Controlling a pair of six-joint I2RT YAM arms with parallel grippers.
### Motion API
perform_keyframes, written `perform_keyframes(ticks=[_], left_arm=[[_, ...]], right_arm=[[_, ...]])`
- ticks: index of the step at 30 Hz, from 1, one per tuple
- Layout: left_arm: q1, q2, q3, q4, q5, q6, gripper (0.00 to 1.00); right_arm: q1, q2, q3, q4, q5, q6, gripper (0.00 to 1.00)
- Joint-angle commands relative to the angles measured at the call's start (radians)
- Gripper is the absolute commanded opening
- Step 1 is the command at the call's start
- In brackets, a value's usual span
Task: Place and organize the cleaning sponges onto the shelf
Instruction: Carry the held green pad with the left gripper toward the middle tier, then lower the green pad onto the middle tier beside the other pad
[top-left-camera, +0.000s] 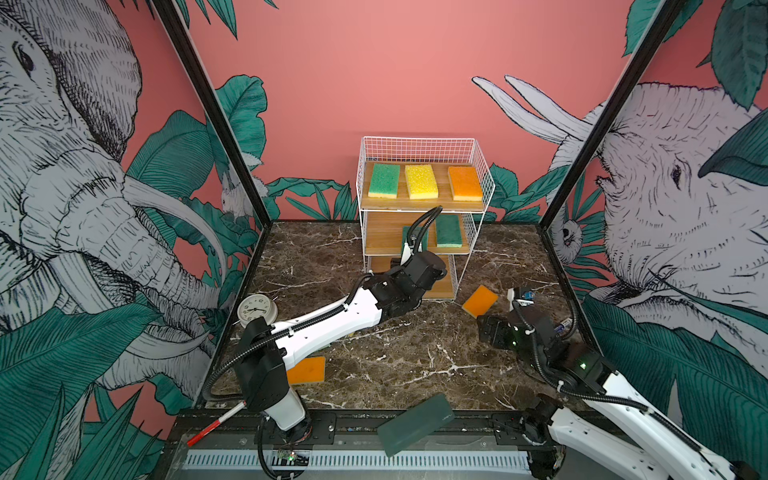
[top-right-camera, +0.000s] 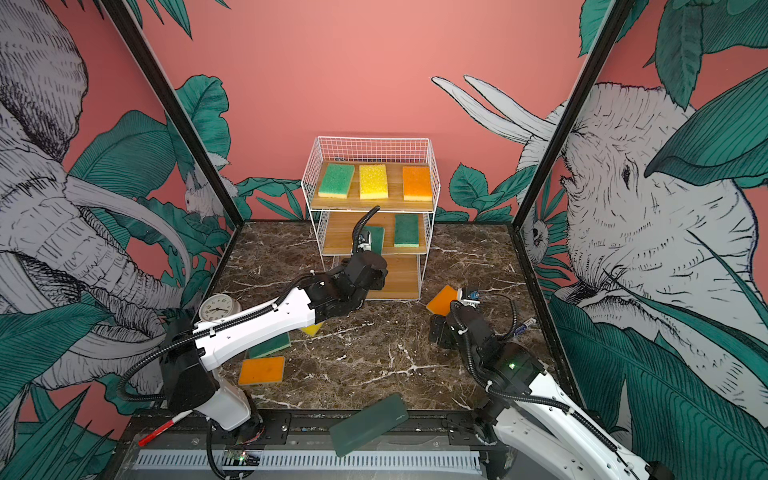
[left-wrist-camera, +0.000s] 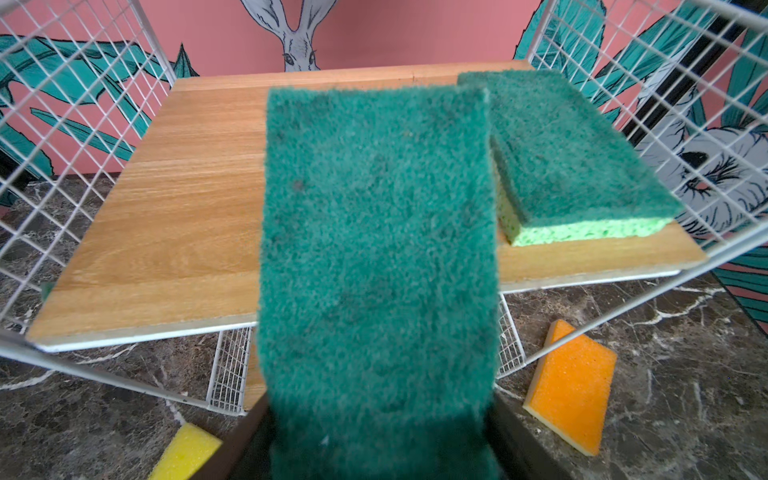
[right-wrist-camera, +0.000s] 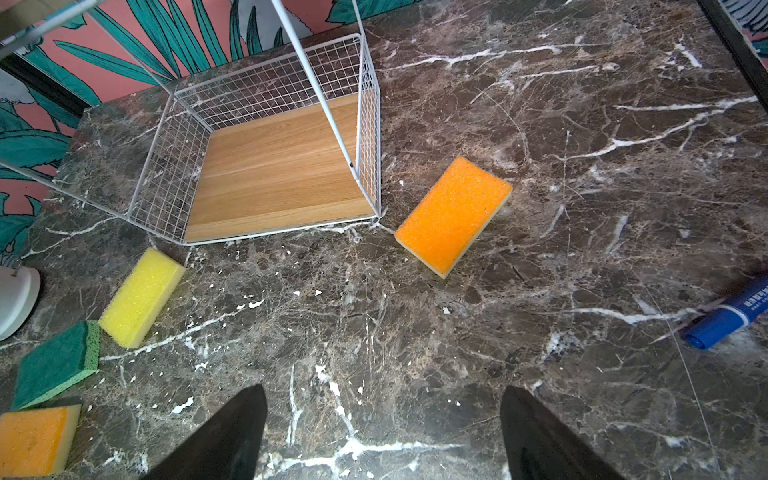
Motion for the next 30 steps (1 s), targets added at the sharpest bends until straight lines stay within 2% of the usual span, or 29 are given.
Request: perform_keyframes(ticks=[1, 30], left_arm=[[-0.004, 0.009, 0.028, 0.016, -0.028, -0.03, 0.65], [-0.017, -0.032, 0.026, 0.065, -0.051, -0.006, 0.68]], right_arm=[[-0.002, -0.001, 0.025, 0.028, -0.01, 0.01, 0.9], [-0.003, 0.024, 0.022, 0.053, -0.054, 0.024, 0.87]])
